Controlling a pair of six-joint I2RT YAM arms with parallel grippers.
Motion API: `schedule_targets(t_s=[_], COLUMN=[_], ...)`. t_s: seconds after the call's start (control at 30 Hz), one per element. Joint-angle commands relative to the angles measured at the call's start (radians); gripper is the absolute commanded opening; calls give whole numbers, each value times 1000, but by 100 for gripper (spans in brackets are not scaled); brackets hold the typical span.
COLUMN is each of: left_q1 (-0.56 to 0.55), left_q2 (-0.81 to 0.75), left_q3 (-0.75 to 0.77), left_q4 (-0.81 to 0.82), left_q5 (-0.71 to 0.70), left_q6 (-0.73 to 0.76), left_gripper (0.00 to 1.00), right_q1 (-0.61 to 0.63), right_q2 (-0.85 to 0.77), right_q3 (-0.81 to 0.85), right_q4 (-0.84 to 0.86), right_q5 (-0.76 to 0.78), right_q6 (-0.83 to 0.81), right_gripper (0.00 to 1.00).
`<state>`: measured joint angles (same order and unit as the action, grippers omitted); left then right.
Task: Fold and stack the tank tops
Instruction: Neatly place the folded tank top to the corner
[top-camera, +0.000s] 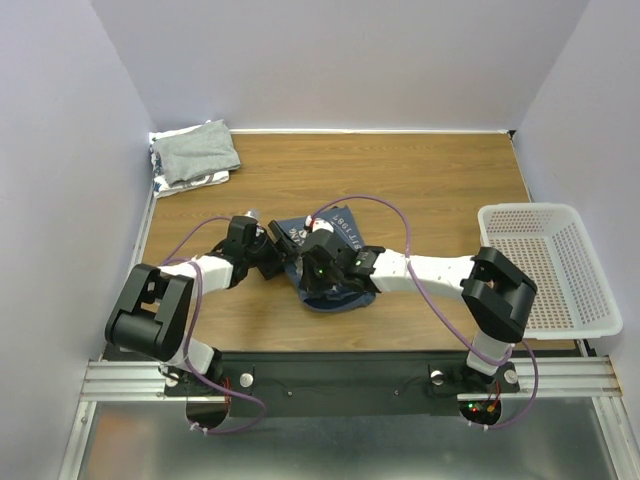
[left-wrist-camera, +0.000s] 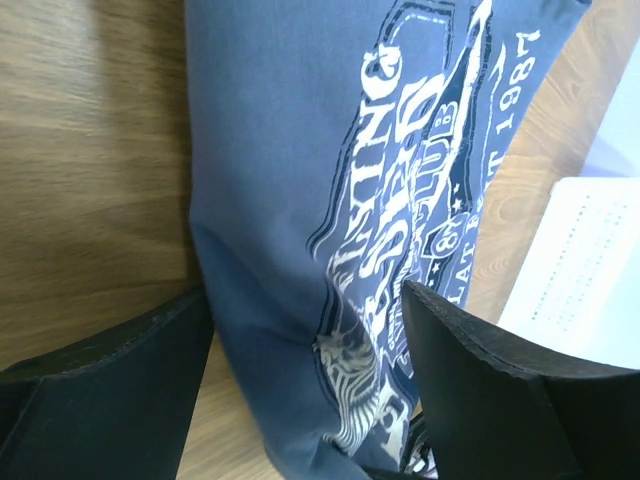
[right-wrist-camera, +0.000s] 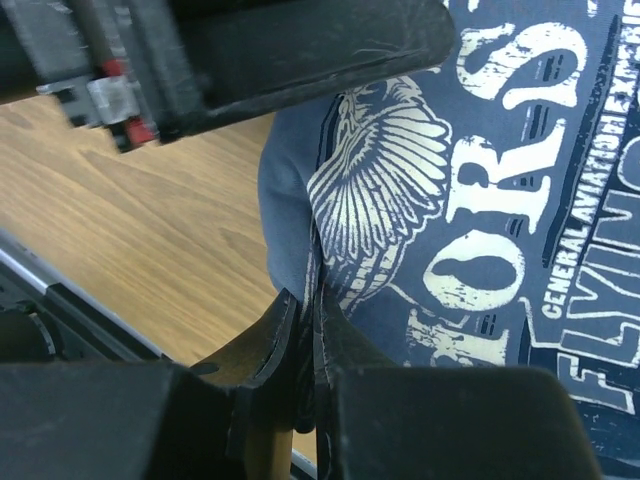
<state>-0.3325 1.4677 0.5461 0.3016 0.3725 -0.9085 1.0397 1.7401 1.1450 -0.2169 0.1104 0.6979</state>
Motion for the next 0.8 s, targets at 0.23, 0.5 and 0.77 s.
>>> schedule_targets(t_s=[0.23,0.5,0.77], left_q1=[-13,-14,-14], left_q2=[97,121,278], left_q3=[11,162,519], left_q4=[-51,-195,-389], left_q5=[-56,-220,-404], left_q6=[34,155,362], left_gripper=[47,11,0], right_q1=[-4,-3,-6], right_q2=[-60,-63,-195], right_q3=[-30,-27,-37], right_q4=[73,71,24], right_q5=[-58,-64,9], right_q6=[6,-23,-69], right_gripper=[6,79,88])
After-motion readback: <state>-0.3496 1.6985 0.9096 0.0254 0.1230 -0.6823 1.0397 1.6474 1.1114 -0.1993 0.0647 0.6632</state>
